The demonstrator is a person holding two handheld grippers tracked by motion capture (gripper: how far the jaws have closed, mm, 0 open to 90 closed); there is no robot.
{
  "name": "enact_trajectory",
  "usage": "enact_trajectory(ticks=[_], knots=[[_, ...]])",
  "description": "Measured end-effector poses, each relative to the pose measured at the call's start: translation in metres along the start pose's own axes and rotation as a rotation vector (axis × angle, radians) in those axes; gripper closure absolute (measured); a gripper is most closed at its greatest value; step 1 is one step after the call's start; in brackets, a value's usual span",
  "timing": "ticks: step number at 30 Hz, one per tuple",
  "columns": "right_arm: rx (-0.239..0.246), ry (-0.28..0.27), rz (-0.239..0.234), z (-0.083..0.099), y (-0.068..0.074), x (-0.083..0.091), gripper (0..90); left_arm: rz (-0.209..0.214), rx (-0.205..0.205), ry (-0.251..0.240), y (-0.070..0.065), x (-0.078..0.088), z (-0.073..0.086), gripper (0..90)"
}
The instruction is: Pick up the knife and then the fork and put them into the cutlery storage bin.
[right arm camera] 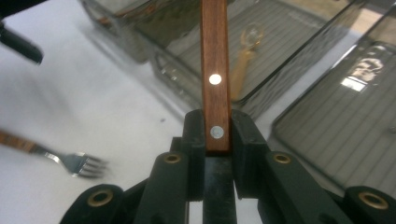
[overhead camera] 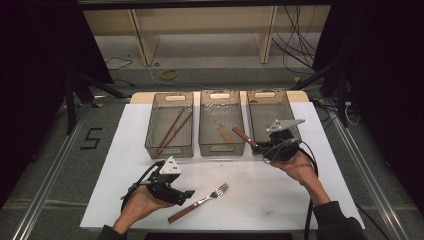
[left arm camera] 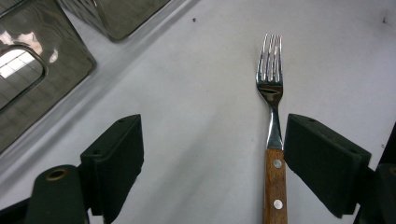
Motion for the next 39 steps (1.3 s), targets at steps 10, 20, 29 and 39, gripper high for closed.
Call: enact_trajectory(ticks=[10,20,29,39], knots=[[-0.091,-0.022,0.107,-0.025,-0.037,0.002,78.2,-0.003,0.019,-0.004,0.0,0.001,0.008,19.5],[-0.174,-0.015,0.196,-0.039,-0.068,-0.007,78.1,-0.004,0.022,0.003,0.001,0.002,0.013,19.6],[-0.243,-0.02,0.242,-0.047,-0.089,-0.018,78.1,-0.004,0.025,0.009,0.0,0.002,0.016,19.6],[-0.302,-0.006,0.273,-0.046,-0.106,-0.029,77.9,0.013,0.026,0.032,-0.002,0.001,0.02,19.6]])
Point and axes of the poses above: each handheld gripper's, and its own axes: x roughly backward along the jaws, z roughly out of its underside, y roughly to its left, the point moved 2 cm from there along -x, roughly forward along the jaws, and after that the axes turned 9 degrees about -z, right-handed, at the moved point
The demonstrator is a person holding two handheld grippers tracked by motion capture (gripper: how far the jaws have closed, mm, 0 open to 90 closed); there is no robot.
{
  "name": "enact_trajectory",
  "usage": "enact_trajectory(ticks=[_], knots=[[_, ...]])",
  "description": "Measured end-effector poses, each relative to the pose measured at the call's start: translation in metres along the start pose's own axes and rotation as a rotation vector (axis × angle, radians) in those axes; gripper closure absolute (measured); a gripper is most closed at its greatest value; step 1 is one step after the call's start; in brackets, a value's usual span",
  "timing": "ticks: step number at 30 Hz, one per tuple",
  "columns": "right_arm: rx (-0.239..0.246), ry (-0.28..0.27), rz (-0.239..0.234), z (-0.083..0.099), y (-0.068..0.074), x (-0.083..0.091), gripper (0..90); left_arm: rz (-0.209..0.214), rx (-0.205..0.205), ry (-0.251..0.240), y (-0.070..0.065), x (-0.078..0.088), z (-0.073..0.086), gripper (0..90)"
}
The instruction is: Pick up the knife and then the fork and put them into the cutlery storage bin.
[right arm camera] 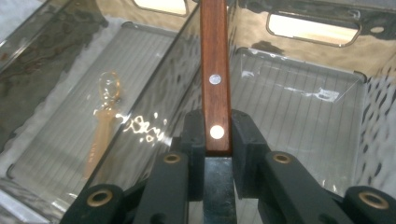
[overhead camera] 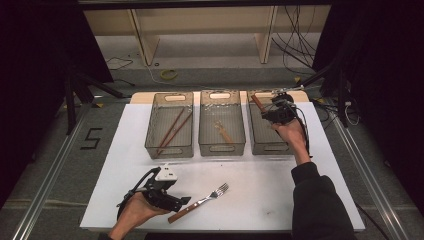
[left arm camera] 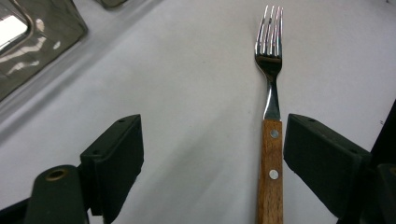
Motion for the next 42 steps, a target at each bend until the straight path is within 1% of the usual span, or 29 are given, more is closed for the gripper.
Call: enact_trajectory(ticks=[3,8,13,15,16,17,18,20,21,22,24,26,27,29,30,31,32,35,36,37,38,39,40,42], knots=[[-0.012,0.01,0.009,-0.001,-0.001,-0.005,77.9,0.007,-0.005,0.017,-0.001,-0.002,0.001,19.5],[-0.009,0.021,0.02,-0.005,-0.002,-0.01,77.8,0.004,-0.004,0.015,0.0,-0.001,0.002,19.8],[-0.024,0.025,0.029,-0.006,-0.003,-0.015,77.7,0.004,0.001,0.012,0.0,-0.001,0.002,19.9],[-0.041,0.026,0.036,-0.006,-0.005,-0.017,77.3,0.006,0.001,0.013,0.0,-0.001,0.002,20.0],[-0.047,0.024,0.035,-0.006,-0.007,-0.019,73.6,0.009,-0.004,0.021,0.0,-0.001,0.002,20.0],[-0.047,0.024,0.035,-0.006,-0.007,-0.019,73.6,0.009,-0.004,0.021,0.0,-0.001,0.002,20.0],[-0.062,0.023,0.02,-0.006,-0.007,-0.019,67.5,0.01,-0.004,0.022,0.0,-0.002,0.003,20.0],[-0.059,0.019,0.012,-0.007,-0.006,-0.019,63.0,0.011,-0.006,0.027,0.0,-0.002,0.003,20.0],[-0.059,0.019,0.012,-0.007,-0.006,-0.019,63.0,0.011,-0.005,0.028,0.0,-0.002,0.003,20.0],[-0.061,0.016,-0.003,-0.008,-0.005,-0.016,59.5,0.012,-0.006,0.028,0.0,-0.002,0.003,20.2],[-0.051,0.004,-0.01,-0.009,-0.003,-0.013,57.2,0.012,-0.005,0.03,0.0,-0.001,0.003,20.3],[-0.039,-0.005,-0.021,-0.01,-0.002,-0.009,52.0,0.013,-0.007,0.038,0.0,-0.001,0.003,20.3],[-0.039,-0.005,-0.021,-0.01,-0.002,-0.009,52.0,0.013,-0.007,0.038,0.0,-0.001,0.003,20.3],[-0.023,-0.002,-0.04,-0.009,0.002,-0.004,47.2,0.015,-0.007,0.046,0.001,-0.002,0.003,20.4],[-0.014,-0.007,-0.051,-0.008,0.004,-0.002,45.9,0.015,-0.007,0.046,0.001,-0.002,0.003,20.4],[-0.014,-0.007,-0.051,-0.008,0.004,-0.002,45.9,0.016,-0.008,0.048,0.0,-0.002,0.003,20.4],[0.006,-0.014,-0.075,-0.007,0.009,0.003,41.4,0.019,-0.003,0.055,0.0,-0.002,0.004,20.5],[0.048,-0.022,-0.114,-0.003,0.02,0.012,39.0,0.024,0.003,0.063,0.0,-0.002,0.004,20.8],[0.057,-0.033,-0.13,-0.001,0.024,0.016,38.6,0.025,0.0,0.076,0.0,-0.003,0.004,21.2],[0.057,-0.033,-0.13,-0.001,0.024,0.016,38.6,0.025,0.0,0.076,0.0,-0.003,0.004,21.3],[0.092,-0.043,-0.159,0.004,0.035,0.024,38.1,0.021,-0.006,0.084,0.0,-0.003,0.004,21.3],[0.092,-0.043,-0.159,0.004,0.035,0.024,38.1,0.016,-0.013,0.095,0.0,-0.003,0.004,21.3],[0.125,-0.05,-0.182,0.012,0.046,0.032,37.5,0.026,-0.011,0.113,-0.001,-0.004,0.005,21.6],[0.152,-0.057,-0.211,0.022,0.056,0.04,37.1,0.025,-0.012,0.117,-0.002,-0.004,0.005,22.0]])
Point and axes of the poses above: each handheld gripper's, and its own axes: x roughly backward along the jaws, z roughly out of its underside, y roughly to its left, the point moved 2 cm from there along -x, roughly forward along the jaws, and after that the axes turned 9 degrees about -z, right-handed, at the moved point
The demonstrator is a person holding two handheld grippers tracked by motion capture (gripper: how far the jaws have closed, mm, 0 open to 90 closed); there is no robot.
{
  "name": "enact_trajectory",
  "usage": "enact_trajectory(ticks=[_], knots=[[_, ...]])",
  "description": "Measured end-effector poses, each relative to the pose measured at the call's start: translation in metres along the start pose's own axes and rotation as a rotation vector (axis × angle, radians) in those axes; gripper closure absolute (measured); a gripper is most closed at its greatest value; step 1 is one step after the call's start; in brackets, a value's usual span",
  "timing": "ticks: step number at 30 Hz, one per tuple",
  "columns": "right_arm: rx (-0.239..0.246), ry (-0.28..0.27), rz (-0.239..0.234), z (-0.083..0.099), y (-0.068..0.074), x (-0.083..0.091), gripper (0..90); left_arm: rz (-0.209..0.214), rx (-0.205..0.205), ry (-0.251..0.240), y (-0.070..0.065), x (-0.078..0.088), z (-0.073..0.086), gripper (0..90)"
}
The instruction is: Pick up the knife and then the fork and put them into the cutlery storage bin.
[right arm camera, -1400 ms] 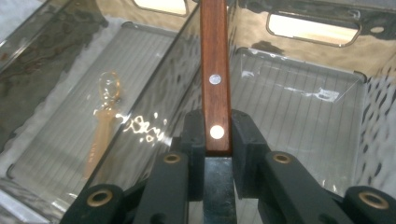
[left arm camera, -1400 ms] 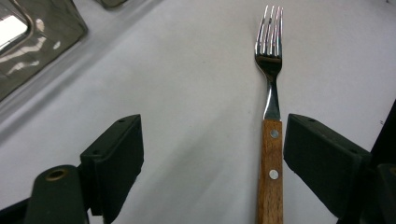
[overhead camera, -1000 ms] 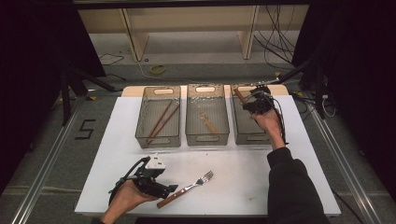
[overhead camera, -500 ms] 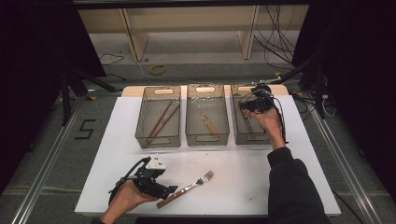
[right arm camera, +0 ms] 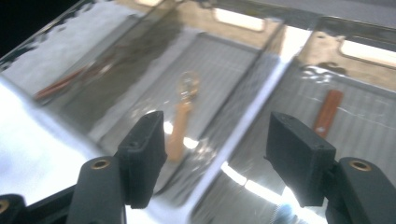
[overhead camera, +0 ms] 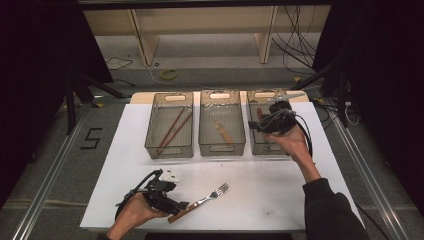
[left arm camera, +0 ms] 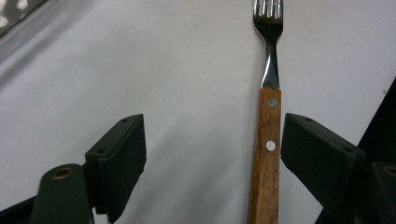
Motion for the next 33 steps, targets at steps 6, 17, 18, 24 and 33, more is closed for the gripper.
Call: enact_trajectory(ticks=[6,17,18,24,33], knots=[[0.048,-0.013,-0.048,0.03,0.026,0.012,36.4,0.014,-0.019,0.035,-0.002,0.0,0.0,23.5],[0.059,-0.021,-0.09,0.062,0.044,0.016,33.8,0.02,-0.031,0.064,-0.004,-0.001,0.0,25.4],[0.058,-0.016,-0.095,0.064,0.045,0.016,33.7,0.02,-0.031,0.068,-0.004,-0.001,0.0,25.7],[0.066,-0.01,-0.113,0.071,0.051,0.016,33.4,0.019,-0.04,0.091,-0.006,-0.002,0.001,27.2],[0.079,0.013,-0.138,0.082,0.061,0.014,32.6,0.023,-0.055,0.128,-0.008,-0.001,0.001,31.1]])
Point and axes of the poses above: each handheld gripper's, and its own axes: x roughly backward along the jaws, z roughly out of its underside, y roughly to its left, the point moved 2 cm from there along -x, roughly forward along the jaws, and after that the axes turned 9 degrees about -z, right-handed, at the moved point
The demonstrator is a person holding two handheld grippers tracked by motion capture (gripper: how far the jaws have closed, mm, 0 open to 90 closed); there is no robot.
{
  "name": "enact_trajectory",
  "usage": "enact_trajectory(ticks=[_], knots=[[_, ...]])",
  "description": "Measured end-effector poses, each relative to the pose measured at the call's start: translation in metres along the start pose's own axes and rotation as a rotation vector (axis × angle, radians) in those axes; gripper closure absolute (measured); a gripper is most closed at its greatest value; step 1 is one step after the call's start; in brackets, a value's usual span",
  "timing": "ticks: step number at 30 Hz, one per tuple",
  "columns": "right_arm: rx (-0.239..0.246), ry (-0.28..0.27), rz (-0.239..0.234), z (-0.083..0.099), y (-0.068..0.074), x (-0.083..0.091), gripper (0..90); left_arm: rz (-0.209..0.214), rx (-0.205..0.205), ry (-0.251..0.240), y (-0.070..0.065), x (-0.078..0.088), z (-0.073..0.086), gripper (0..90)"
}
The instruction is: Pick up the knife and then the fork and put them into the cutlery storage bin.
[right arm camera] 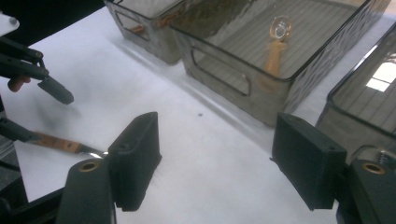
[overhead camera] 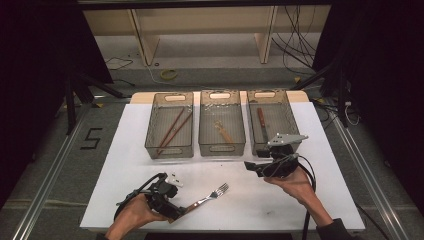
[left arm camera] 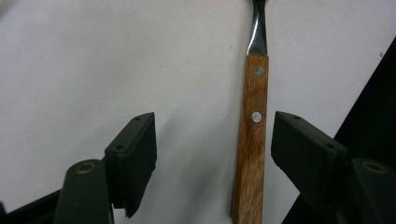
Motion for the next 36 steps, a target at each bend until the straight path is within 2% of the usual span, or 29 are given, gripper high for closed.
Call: enact_trajectory(ticks=[4,11,22,27,31,33,36], knots=[[0.002,0.015,-0.011,0.005,0.003,-0.002,32.5,0.004,-0.013,0.019,-0.002,0.0,0.0,33.3],[0.0,0.028,-0.018,0.009,0.005,-0.003,32.6,0.012,-0.058,0.069,-0.009,0.0,-0.001,39.4],[-0.006,0.034,-0.019,0.014,0.005,-0.002,32.7,-0.014,-0.124,0.123,-0.019,-0.004,-0.001,50.8],[-0.008,0.033,-0.019,0.014,0.005,-0.002,33.0,-0.04,-0.153,0.13,-0.02,-0.007,-0.001,56.7],[-0.009,0.032,-0.02,0.014,0.005,-0.002,33.2,-0.04,-0.162,0.133,-0.02,-0.007,-0.001,59.2],[-0.008,0.033,-0.02,0.014,0.006,-0.002,33.3,-0.037,-0.162,0.133,-0.018,-0.006,-0.001,65.7],[-0.005,0.031,-0.021,0.014,0.006,-0.002,33.3,-0.039,-0.162,0.13,-0.019,-0.007,-0.001,68.6]])
Point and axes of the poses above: each handheld gripper's, and its own axes: x roughly backward along the jaws, z roughly out of its underside, y roughly to its left, the point moved 2 cm from there along -x, roughly forward along the jaws, and after that the axes turned 9 degrees about -z, right-handed, at the moved point
